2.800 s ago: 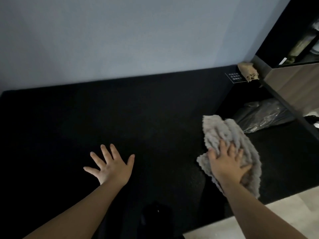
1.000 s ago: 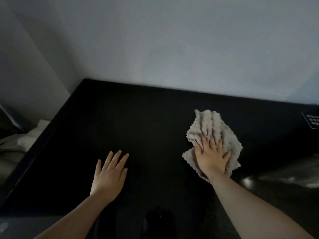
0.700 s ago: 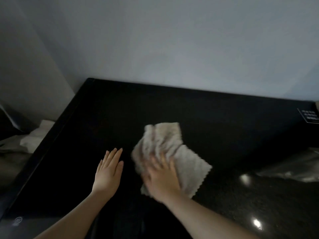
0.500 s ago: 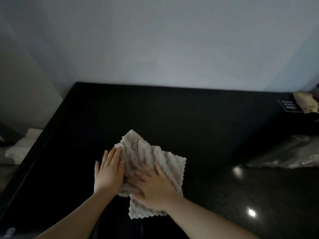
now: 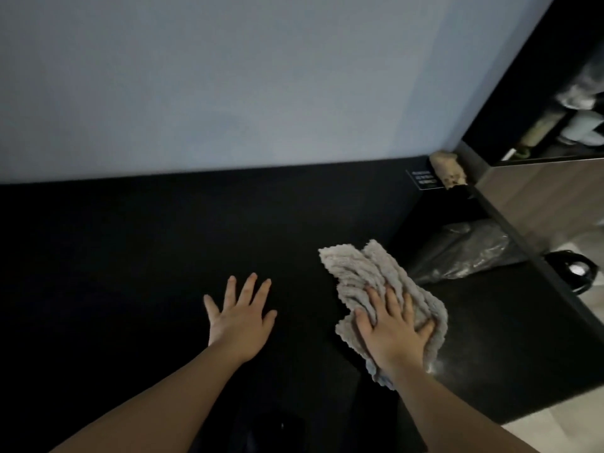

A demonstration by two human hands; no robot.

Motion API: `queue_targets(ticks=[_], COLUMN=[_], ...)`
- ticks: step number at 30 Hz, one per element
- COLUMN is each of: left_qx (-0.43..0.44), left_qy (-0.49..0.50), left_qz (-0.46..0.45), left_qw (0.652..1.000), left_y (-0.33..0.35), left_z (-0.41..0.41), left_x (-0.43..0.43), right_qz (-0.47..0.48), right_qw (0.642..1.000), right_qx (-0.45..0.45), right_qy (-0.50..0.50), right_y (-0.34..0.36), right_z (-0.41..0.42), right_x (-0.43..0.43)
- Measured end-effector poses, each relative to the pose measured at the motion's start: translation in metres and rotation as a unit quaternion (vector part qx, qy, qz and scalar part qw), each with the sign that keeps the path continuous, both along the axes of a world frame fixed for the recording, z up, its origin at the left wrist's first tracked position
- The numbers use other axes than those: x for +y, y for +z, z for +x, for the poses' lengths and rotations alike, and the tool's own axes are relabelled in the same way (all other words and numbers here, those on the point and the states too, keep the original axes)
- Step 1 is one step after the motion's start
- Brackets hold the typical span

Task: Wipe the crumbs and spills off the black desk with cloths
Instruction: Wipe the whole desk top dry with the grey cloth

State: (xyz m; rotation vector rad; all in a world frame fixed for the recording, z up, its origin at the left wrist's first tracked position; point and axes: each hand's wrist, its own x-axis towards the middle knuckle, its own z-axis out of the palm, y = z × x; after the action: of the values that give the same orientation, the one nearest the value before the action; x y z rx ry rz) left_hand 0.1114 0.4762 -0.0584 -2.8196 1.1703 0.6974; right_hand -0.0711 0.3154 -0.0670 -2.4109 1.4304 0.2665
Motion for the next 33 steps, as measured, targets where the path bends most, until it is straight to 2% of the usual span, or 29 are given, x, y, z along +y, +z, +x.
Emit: queue_targets(ticks=[9,13,19,23,26,28,30,33], left_qx=[0.006,-0.012,-0.039,-0.028,-0.01,-0.005,-0.012,-0.029], left_qy=[0.118,0.167,0.168,0.166,0.175,0.172,0.149,0.112], left_qz=[0.021,0.01,0.014,0.006,-0.025,-0.052,-0.065,-0.05], left_qw=[0.993,0.986,0.985,0.986,0.984,0.984,0.987,0.992], left_y=[-0.004,-0.009,-0.015,-0.014,-0.012,-0.01,-0.007,-0.004], left_z=[-0.006,-0.003,-0.001,0.003,0.007,0.009,0.009,-0.002], left_x=[-0.117,-0.142,-0.148,-0.146,-0.142,-0.136,-0.125,-0.102], right_qz=[-0.017,-0.022,-0.012,-0.021,-0.011,-0.022,-0.026,0.03], right_qw=[0.994,0.99,0.985,0.996,0.999,0.982,0.949,0.917], right_qx=[-0.004,-0.008,-0.022,-0.011,-0.025,-0.05,-0.093,-0.118], right_qy=[-0.112,-0.141,-0.169,-0.083,0.047,0.181,0.3,0.38], right_y=[-0.007,-0.008,-0.009,-0.006,-0.008,-0.01,-0.008,-0.001], right_z=[-0.039,-0.026,0.025,0.064,0.1,0.119,0.124,0.109], right_x=[-0.149,-0.208,-0.273,-0.278,-0.252,-0.217,-0.177,-0.133])
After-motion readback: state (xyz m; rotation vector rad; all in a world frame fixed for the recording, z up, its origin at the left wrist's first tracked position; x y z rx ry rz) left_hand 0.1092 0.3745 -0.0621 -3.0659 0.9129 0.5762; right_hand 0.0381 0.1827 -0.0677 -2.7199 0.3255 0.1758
